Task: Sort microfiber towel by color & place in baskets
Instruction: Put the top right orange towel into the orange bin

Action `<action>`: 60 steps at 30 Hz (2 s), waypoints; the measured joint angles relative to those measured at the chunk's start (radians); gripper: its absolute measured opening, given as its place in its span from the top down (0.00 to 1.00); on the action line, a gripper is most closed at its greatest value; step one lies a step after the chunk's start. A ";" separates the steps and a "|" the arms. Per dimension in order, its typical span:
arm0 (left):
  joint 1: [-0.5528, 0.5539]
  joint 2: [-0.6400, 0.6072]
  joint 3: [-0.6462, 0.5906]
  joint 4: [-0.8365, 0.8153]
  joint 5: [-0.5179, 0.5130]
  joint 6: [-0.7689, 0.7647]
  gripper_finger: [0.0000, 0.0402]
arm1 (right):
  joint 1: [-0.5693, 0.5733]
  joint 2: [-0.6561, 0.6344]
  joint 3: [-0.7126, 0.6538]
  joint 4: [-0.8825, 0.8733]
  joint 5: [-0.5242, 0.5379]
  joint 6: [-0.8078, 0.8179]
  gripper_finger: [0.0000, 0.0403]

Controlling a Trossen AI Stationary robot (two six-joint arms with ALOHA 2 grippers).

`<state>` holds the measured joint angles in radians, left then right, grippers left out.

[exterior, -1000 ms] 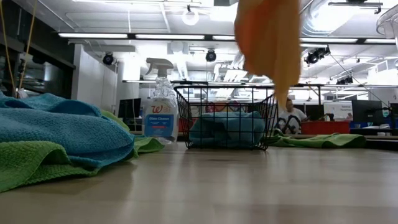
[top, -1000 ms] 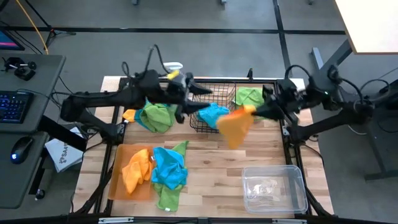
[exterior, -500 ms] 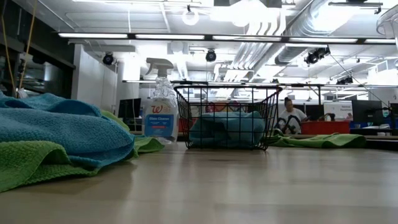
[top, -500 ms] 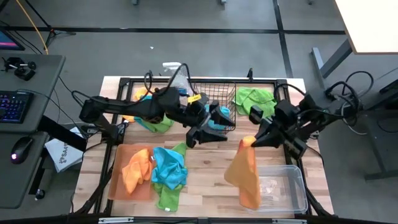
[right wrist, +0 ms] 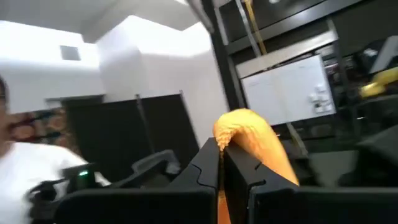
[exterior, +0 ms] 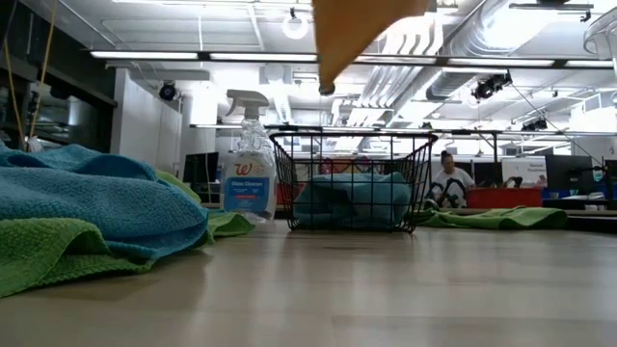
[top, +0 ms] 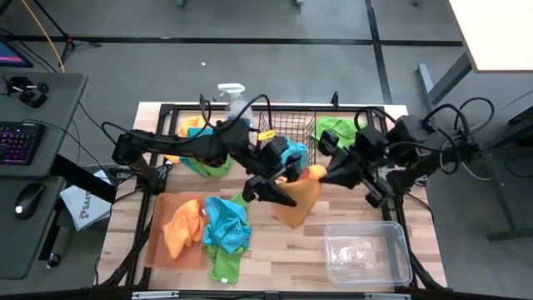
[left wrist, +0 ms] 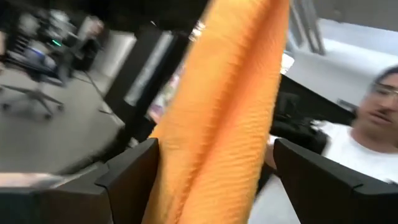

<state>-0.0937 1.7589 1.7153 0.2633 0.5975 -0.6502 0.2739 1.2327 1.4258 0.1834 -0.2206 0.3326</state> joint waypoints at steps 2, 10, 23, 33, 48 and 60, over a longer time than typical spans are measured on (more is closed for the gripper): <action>0.000 0.001 0.000 -0.001 0.057 -0.025 0.24 | -0.023 0.000 0.000 0.001 0.011 -0.006 1.00; -0.006 0.001 0.000 -0.007 0.100 0.057 0.33 | -0.060 0.006 0.000 -0.002 0.032 -0.002 1.00; 0.035 -0.026 -0.001 -0.148 0.178 0.173 0.99 | -0.062 0.029 0.000 -0.030 0.145 -0.027 0.90; 0.032 -0.251 -0.004 -0.927 -0.080 0.440 1.00 | -0.067 -0.061 -0.002 -0.198 0.276 -0.072 0.36; -0.429 -0.803 -0.475 -0.880 -0.906 -0.065 1.00 | -0.067 -0.168 0.001 -0.291 0.619 -0.210 0.25; -0.719 -0.935 -0.560 -1.177 -0.947 -0.545 1.00 | -0.067 -0.165 0.000 -0.410 0.764 -0.176 0.25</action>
<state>-0.8123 0.8235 1.1556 -0.9140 -0.3493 -1.1951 0.2070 1.0678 1.4254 -0.2261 0.5432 0.1570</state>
